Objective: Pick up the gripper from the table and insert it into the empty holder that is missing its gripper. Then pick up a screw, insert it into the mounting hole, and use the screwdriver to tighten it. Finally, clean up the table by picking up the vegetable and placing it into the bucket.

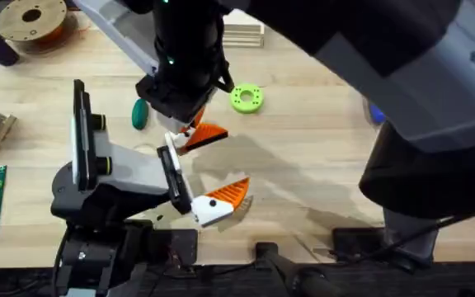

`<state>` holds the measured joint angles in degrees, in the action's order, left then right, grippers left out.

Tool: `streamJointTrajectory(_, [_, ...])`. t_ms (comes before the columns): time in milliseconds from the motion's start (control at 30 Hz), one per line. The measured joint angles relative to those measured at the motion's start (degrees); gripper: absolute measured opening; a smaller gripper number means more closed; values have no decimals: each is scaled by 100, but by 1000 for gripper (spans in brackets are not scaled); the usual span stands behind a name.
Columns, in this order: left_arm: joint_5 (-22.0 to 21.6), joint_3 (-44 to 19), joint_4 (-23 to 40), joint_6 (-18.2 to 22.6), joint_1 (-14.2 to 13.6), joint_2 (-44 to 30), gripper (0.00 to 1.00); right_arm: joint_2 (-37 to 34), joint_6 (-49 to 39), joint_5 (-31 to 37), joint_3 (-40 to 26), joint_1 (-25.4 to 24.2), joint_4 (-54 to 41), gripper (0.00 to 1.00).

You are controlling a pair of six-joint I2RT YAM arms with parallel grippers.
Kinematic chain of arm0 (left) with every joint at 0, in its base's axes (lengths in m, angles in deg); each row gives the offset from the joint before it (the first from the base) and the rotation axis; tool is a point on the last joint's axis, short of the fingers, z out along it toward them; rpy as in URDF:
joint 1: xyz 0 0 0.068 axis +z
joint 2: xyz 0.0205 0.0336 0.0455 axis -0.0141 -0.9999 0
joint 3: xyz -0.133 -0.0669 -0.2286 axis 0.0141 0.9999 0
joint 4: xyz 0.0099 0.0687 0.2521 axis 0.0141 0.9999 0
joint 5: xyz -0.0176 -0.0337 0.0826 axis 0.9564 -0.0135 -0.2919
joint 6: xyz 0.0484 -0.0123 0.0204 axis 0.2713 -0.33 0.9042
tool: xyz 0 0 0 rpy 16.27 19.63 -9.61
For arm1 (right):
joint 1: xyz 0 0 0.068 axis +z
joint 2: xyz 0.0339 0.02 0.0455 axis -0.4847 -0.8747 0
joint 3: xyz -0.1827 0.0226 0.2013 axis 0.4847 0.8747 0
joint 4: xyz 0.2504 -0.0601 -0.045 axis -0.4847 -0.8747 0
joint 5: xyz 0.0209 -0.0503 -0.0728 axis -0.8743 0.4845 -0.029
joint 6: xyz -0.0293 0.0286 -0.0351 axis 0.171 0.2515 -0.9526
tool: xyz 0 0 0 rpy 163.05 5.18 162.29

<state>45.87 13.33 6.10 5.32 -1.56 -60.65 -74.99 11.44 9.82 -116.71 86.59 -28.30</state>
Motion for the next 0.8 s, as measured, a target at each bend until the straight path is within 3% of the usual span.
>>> streamJointTrajectory(300, [0,0,0,0,0,0,986,0,0,-2,-291,-11,2,22])
streamJointTrajectory(400, [0,0,0,0,0,0,986,2,0,-83,-406,-15,2,100])
streamJointTrajectory(533, [0,0,0,0,0,0,986,2,2,-305,-409,-26,31,122])
streamJointTrajectory(633, [0,0,0,0,0,0,985,2,9,-418,-409,-26,33,24])
streamJointTrajectory(800, [0,0,0,0,0,0,986,2,17,-475,-409,-26,33,6])
